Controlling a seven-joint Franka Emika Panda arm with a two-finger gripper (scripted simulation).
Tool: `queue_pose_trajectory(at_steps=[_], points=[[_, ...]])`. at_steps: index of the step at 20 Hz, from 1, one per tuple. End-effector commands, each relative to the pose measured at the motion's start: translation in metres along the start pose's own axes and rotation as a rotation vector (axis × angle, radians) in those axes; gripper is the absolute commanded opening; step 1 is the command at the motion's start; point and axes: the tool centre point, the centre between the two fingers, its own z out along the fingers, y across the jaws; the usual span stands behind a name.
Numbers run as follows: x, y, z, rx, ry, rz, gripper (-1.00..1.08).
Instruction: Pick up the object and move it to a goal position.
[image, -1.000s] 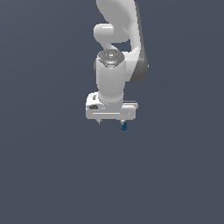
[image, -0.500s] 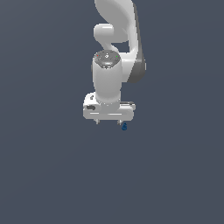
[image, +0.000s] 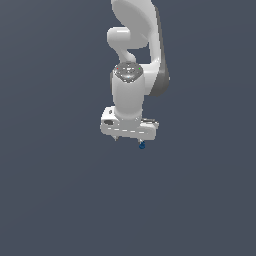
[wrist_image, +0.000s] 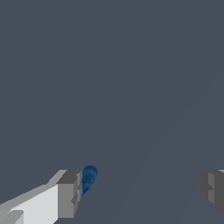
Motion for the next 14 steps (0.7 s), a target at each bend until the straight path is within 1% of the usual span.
queue_pose_trajectory(at_steps=[1,14], points=[[-0.004,-0.005,0.005,0.001,-0.003,0.043,1.0],[-0.036,-0.036,0.037,-0.001,-0.018,0.331,1.0]])
